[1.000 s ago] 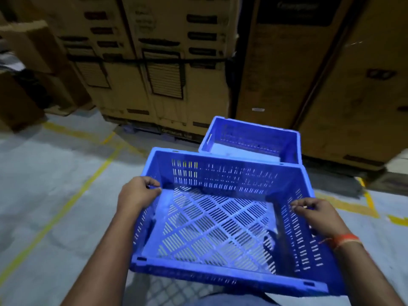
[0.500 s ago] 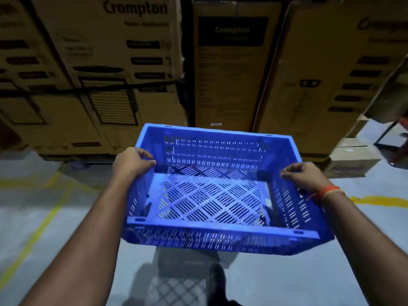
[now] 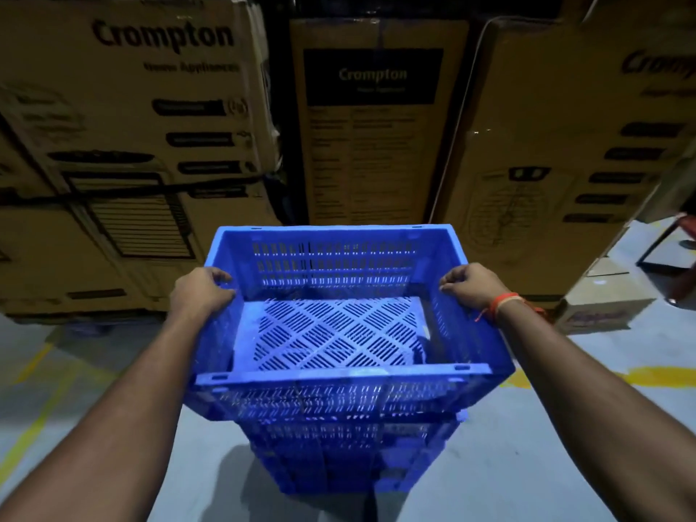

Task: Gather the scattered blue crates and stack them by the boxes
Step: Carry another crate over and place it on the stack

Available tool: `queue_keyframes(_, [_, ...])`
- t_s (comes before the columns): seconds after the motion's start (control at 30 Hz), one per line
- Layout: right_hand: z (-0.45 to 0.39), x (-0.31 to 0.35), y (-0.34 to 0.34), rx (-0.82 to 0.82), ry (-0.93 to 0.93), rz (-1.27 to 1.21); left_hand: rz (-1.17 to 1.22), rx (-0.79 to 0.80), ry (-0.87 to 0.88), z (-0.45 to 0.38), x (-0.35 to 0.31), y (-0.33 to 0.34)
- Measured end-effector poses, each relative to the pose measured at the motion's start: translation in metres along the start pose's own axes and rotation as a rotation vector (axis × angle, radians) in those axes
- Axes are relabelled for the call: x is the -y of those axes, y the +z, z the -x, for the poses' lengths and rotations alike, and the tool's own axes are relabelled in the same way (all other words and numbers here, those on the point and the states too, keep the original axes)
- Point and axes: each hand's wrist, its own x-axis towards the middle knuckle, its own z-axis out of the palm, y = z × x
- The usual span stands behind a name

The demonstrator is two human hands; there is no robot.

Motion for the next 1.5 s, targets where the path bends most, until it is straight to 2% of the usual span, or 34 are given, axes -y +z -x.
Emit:
queue_keyframes(0.17, [-0.040, -0.010, 0.013, 0.015, 0.049, 0.043, -0.029, 0.055, 0.021, -0.029, -0.004, 0.036])
queue_keyframes(0.27, [-0.042, -0.027, 0.032, 0.044, 0.123, 0.090, -0.068, 0.152, 0.079, -0.037, -0.002, 0.061])
queue_keyframes(0.4, [-0.042, -0.033, 0.035, 0.037, 0.151, 0.105, -0.105, 0.165, 0.130, -0.044, 0.005, 0.076])
queue_keyframes(0.73, [-0.037, -0.026, 0.041, 0.072, 0.191, 0.138, -0.139, 0.201, 0.159, -0.048, 0.013, 0.073])
queue_keyframes(0.97, [-0.021, -0.028, 0.049, 0.009, 0.239, 0.132, -0.139, 0.229, 0.165, -0.049, 0.010, 0.068])
queue_keyframes(1.17, [-0.018, -0.035, 0.048, -0.079, 0.206, 0.183, -0.130, 0.192, 0.204, -0.047, 0.012, 0.080])
queue_keyframes(1.5, [-0.034, -0.043, 0.052, -0.015, 0.144, 0.283, -0.096, 0.181, 0.194, -0.046, 0.011, 0.070])
